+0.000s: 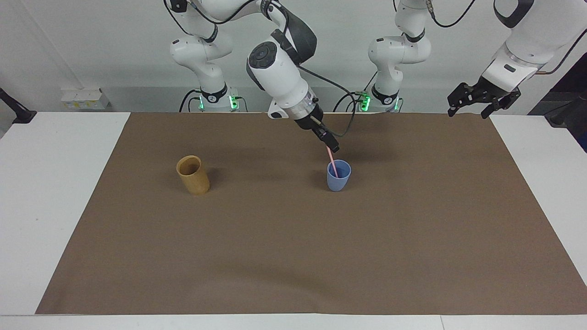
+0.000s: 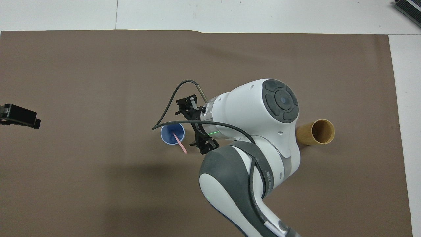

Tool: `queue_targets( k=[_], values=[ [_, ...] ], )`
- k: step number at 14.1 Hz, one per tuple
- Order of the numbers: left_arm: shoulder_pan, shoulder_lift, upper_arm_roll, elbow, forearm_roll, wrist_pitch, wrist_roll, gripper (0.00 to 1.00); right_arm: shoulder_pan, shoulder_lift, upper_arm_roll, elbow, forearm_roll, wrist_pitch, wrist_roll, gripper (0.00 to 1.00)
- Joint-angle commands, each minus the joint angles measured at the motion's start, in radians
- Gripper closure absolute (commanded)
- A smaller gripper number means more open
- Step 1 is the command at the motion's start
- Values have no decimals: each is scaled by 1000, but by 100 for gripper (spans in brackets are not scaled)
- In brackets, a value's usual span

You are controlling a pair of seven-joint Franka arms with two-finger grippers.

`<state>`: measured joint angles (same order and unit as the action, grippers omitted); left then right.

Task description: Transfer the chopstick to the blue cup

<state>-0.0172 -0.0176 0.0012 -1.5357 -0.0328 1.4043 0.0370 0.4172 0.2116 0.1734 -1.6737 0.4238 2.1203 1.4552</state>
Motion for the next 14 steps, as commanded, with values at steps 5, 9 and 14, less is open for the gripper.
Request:
queue_targets(
  k=[5, 9, 14],
  values=[
    [6, 15, -6, 35, -15, -27, -45, 0, -170, -147, 5, -110, -192, -135, -358, 0],
    [2, 15, -4, 35, -9, -21, -43, 0, -262, -248, 3, -162, -314, -251, -660, 0],
    [-4, -2, -7, 34, -15, -16, -45, 0, -412, -302, -3, -71, -402, -434, -994, 0]
  ],
)
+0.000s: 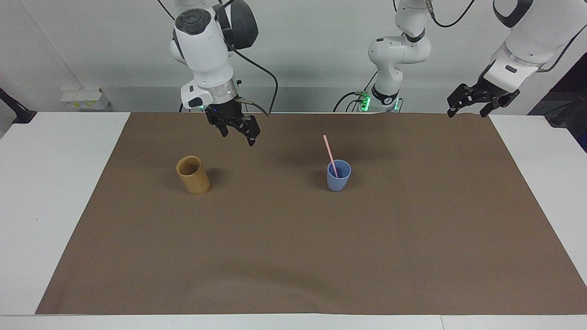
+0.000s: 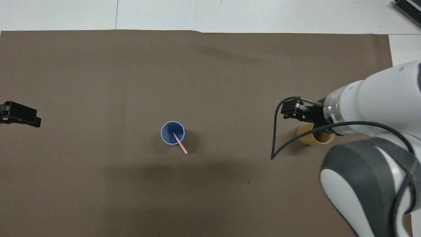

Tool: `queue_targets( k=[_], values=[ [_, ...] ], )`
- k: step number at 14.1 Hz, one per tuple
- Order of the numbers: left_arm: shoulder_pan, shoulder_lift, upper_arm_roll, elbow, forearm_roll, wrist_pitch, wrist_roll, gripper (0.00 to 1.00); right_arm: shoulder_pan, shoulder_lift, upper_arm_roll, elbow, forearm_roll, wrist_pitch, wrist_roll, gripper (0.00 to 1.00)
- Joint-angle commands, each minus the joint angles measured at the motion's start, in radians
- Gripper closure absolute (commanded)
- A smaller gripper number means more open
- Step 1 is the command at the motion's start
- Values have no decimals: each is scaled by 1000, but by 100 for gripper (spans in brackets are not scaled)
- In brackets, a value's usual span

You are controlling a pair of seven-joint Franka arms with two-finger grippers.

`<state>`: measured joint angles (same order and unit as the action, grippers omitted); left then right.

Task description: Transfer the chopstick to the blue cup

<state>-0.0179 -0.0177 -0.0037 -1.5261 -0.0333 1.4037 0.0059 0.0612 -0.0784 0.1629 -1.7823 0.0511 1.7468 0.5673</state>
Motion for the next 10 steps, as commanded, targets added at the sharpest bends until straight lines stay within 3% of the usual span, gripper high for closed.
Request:
queue_targets(
  k=[1, 4, 8, 10],
  values=[
    [-5, -2, -5, 24, -13, -20, -12, 0, -84, -6, 9, 84, -52, -103, -172, 0],
    [1, -5, -2, 23, -11, -18, -10, 0, -121, 3, 6, 187, -157, -199, -314, 0],
    [9, -13, -2, 20, -11, -22, -10, 0, -159, 49, 3, 320, -154, -334, -345, 0],
    [10, -13, -2, 20, -11, -20, -10, 0, -159, 75, 4, 362, -146, -343, -345, 0]
  ],
)
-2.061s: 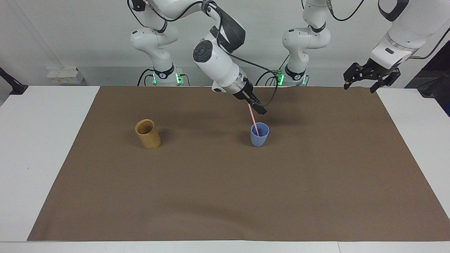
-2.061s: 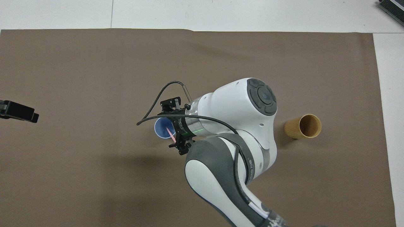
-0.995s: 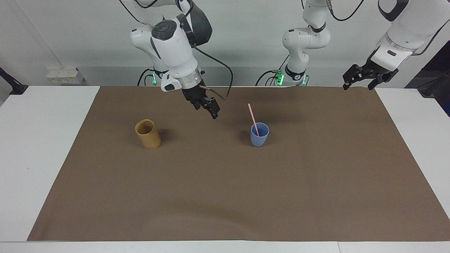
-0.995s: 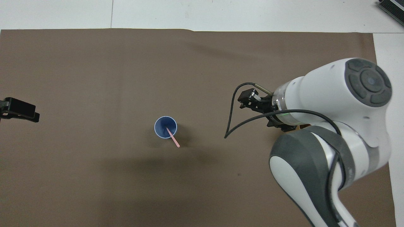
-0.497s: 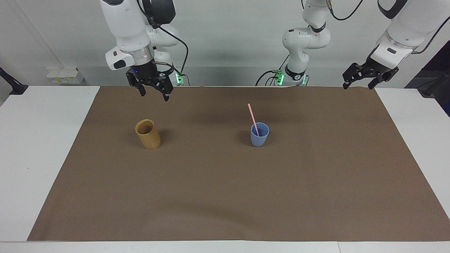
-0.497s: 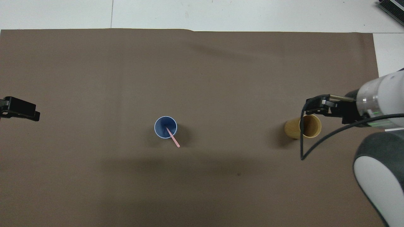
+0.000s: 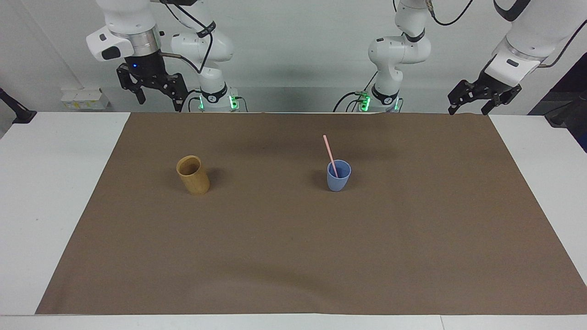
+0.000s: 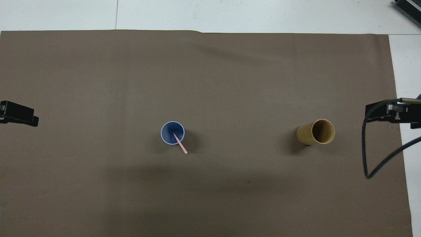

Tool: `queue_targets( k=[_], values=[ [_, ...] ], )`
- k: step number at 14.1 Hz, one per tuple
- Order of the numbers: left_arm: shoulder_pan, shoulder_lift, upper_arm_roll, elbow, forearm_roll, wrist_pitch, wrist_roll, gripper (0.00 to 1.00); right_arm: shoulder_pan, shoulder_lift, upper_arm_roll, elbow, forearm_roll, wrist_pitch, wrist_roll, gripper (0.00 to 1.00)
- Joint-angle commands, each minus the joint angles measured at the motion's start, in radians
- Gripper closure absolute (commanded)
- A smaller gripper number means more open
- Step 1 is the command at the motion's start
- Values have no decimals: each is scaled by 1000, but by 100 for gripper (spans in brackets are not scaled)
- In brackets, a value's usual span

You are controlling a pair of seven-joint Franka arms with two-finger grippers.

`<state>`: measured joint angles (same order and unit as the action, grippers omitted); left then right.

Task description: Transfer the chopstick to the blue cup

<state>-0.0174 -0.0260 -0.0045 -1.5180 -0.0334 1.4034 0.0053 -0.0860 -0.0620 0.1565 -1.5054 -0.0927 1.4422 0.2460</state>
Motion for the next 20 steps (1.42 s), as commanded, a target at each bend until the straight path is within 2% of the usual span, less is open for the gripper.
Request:
queue_targets(
  k=[1, 6, 20],
  values=[
    [10, -5, -2, 12, -11, -20, -10, 0, -12, 62, 12, 86, 11, -39, -22, 0],
    [10, -5, -2, 12, -11, -20, -10, 0, -12, 87, 9, 122, 71, -52, -20, 0],
    [10, -5, -2, 12, -11, -20, -10, 0, -21, 56, 9, 77, 116, -52, -20, 0]
  ],
)
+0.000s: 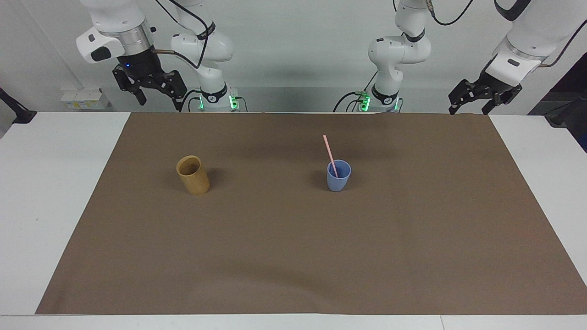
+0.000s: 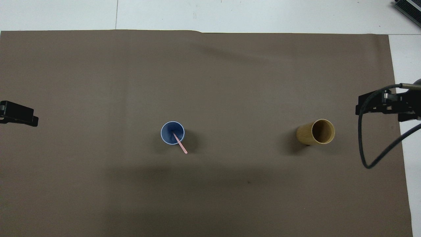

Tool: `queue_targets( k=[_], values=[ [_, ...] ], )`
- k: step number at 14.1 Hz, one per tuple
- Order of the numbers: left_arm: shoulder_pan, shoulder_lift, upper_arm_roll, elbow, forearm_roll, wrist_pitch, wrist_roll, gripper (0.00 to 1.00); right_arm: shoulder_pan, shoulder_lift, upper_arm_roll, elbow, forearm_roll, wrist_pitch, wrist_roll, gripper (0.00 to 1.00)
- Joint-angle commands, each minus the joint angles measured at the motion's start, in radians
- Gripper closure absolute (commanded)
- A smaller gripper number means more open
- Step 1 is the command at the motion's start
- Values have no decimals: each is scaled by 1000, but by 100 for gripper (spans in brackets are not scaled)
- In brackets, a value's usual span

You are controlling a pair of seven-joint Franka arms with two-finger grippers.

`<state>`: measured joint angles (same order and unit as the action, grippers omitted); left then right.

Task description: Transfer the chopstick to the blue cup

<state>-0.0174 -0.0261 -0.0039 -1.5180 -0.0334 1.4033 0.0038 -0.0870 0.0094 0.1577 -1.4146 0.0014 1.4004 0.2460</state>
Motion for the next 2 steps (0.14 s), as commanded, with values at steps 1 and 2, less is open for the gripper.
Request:
queue_targets(
  k=[1, 2],
  values=[
    [10, -5, -2, 12, -11, -20, -8, 0, -20, -16, 6, -13, 22, -11, -20, 0],
    [10, -6, -2, 12, -11, -20, -8, 0, -20, -16, 6, -13, 22, -11, -20, 0]
  ],
)
